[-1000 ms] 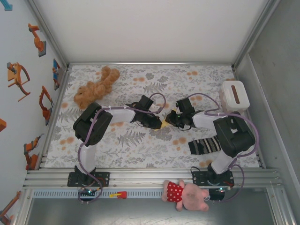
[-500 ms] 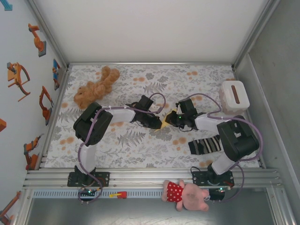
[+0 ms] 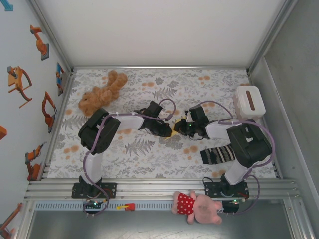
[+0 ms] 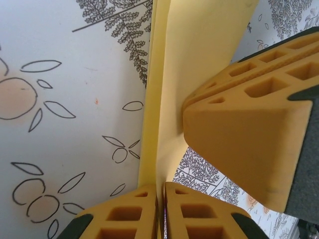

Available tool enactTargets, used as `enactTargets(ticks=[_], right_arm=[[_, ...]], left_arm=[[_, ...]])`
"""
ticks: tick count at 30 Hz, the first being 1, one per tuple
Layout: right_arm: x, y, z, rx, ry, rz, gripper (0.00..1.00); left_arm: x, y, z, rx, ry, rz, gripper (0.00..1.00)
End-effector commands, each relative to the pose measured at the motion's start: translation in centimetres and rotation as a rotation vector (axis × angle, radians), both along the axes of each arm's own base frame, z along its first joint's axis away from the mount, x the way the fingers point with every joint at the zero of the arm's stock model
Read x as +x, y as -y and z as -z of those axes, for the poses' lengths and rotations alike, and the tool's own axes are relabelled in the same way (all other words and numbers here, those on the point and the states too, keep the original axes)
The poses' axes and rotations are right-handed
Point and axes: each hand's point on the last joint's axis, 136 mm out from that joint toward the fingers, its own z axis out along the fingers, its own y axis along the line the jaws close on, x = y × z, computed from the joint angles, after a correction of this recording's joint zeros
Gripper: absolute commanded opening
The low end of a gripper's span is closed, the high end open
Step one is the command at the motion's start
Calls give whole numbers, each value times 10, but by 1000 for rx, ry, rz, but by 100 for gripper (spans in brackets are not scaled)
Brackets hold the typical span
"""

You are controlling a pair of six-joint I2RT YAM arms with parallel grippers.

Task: Fold a paper plane with a square sheet of paper (pick it up from the middle)
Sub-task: Fold the wing for the fifth time at the center of the table.

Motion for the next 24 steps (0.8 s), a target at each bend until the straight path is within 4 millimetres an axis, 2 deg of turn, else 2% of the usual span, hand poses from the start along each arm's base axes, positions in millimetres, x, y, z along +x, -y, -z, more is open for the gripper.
enactTargets(ticks=[1,13,19,22,24], right_arm=[[-2,2,5,8,-14,1,11],[-2,5,25,-33,-35,-8,10],[-4,8,29,-44,-42,-2,9],[-5,10,30,-48,-46,-2,9],[-5,11,31,-51,-46,-9,9]], left_arm=[[-22,-22,35,127,-115,-5,13],[-23,-23,37,133,-135,-3,13],[-22,-25,37,139,-131,-7,13],[-18,-26,29,133,-116,-20,14],[-14,-24,16,118,-88,-28,17]])
